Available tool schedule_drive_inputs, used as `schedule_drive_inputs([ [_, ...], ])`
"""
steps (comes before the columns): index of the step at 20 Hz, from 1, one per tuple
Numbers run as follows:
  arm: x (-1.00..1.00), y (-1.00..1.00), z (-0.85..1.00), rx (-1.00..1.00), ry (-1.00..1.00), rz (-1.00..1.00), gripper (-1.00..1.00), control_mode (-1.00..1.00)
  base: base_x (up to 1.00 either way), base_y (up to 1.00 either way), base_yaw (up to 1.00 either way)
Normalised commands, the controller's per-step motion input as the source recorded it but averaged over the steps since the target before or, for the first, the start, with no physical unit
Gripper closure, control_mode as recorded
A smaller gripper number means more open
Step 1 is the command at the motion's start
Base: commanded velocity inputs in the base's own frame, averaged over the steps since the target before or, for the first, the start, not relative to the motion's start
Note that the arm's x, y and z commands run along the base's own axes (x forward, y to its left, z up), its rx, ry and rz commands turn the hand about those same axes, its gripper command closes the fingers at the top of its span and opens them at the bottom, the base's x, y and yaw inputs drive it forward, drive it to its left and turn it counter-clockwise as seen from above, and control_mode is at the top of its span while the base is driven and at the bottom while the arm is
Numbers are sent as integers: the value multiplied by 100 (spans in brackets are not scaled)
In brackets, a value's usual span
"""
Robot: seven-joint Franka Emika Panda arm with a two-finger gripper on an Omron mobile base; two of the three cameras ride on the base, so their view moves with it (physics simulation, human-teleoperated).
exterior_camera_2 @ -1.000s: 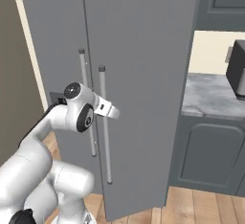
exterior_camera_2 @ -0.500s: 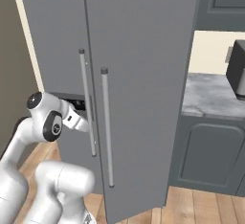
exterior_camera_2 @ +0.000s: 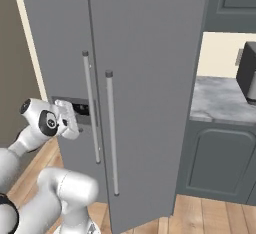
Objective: Gather the eggplant and squash from the fridge and place them on a tray on the dining counter. Then gather the chicken drumstick and fish from the fridge and place them on the other tray.
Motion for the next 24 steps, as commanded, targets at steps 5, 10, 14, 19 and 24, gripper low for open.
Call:
schedule_drive_inputs([
  [5, 23, 13, 13, 31, -3, -44, -100, -100, 0, 0, 0],
  [10, 20, -31, 1, 29, -9, -33, -100, -100, 0, 0, 0],
  [14, 61, -14, -1, 25, -17, -35, -100, -100, 0, 0, 0],
  [19, 25, -1, -12, 22, -26, -32, -100, -100, 0, 0, 0],
  [24, 3, -12, -4, 17, -23, -36, -100, -100, 0, 0, 0],
])
